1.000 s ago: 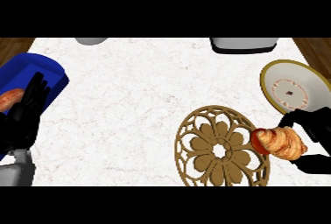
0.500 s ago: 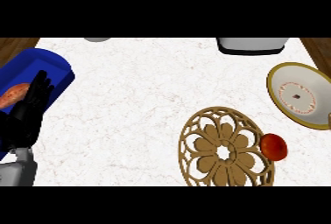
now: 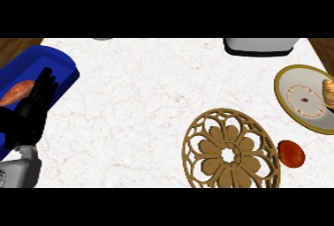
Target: Pick the croissant from the placemat and place it in the bowl
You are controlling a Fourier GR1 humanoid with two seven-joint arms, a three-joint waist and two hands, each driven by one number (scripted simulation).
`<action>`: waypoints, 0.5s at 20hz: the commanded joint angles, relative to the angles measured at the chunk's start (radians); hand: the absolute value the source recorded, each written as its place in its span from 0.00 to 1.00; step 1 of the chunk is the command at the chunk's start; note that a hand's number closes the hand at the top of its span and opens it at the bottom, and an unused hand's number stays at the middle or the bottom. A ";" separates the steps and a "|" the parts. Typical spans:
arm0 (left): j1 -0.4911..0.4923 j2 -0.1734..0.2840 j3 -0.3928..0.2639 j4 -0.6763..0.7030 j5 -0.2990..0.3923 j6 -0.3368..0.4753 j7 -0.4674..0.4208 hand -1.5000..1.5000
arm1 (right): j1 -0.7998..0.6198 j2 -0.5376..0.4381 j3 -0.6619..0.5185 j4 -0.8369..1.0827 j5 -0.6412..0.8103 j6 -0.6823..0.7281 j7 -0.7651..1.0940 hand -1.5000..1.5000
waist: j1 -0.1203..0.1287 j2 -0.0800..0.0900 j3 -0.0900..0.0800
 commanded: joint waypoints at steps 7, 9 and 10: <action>-0.023 0.025 0.032 0.040 0.038 -0.067 -0.023 0.50 | -0.341 -0.040 0.018 0.640 0.130 -0.154 -0.257 1.00 | 0.029 0.011 0.002; 0.004 -0.024 -0.025 -0.064 -0.006 -0.014 0.054 0.50 | -0.380 -0.013 0.031 0.722 0.151 -0.189 -0.292 1.00 | 0.021 0.005 0.002; -0.059 -0.037 -0.011 0.081 -0.030 0.010 -0.023 0.50 | -0.416 -0.018 0.030 0.762 0.167 -0.219 -0.297 1.00 | 0.020 0.012 0.001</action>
